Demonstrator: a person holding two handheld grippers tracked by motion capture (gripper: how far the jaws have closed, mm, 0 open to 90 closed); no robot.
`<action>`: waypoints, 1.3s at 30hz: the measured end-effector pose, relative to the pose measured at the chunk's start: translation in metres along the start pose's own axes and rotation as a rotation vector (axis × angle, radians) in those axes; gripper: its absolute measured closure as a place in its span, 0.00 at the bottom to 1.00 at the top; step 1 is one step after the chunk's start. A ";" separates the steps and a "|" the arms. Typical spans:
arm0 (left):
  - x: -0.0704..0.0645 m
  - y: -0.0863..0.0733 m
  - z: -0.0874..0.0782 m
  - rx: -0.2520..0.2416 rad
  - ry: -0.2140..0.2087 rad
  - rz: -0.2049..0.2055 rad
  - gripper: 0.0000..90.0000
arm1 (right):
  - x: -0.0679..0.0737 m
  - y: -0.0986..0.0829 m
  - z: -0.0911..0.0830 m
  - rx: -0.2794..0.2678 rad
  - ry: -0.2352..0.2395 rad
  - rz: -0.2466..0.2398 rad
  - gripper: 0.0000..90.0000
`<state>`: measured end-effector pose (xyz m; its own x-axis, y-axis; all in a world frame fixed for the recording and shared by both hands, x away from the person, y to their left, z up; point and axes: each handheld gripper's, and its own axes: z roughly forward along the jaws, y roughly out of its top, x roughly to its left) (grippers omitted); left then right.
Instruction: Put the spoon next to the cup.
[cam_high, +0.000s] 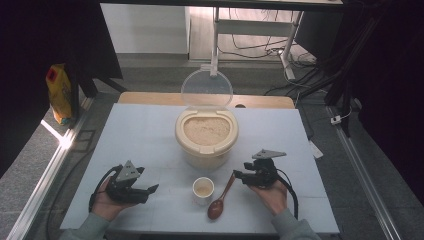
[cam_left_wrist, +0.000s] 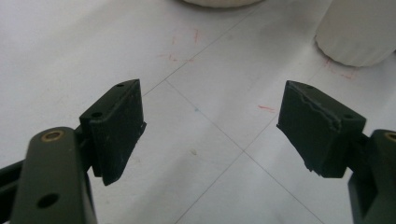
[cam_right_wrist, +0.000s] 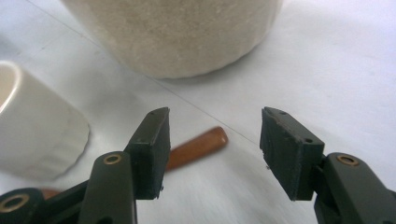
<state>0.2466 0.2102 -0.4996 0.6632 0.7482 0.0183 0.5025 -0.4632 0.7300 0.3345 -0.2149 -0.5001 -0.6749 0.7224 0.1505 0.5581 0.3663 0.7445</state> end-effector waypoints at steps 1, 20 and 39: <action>0.000 0.000 -0.001 -0.004 0.003 0.000 0.24 | -0.002 -0.003 -0.005 -0.017 -0.009 -0.012 0.47; -0.002 -0.008 -0.009 -0.035 0.004 -0.013 0.24 | -0.032 -0.044 -0.071 -0.139 -0.080 -0.109 0.47; -0.001 -0.008 -0.009 -0.036 0.007 -0.011 0.24 | -0.029 -0.049 -0.068 -0.108 -0.054 -0.159 0.47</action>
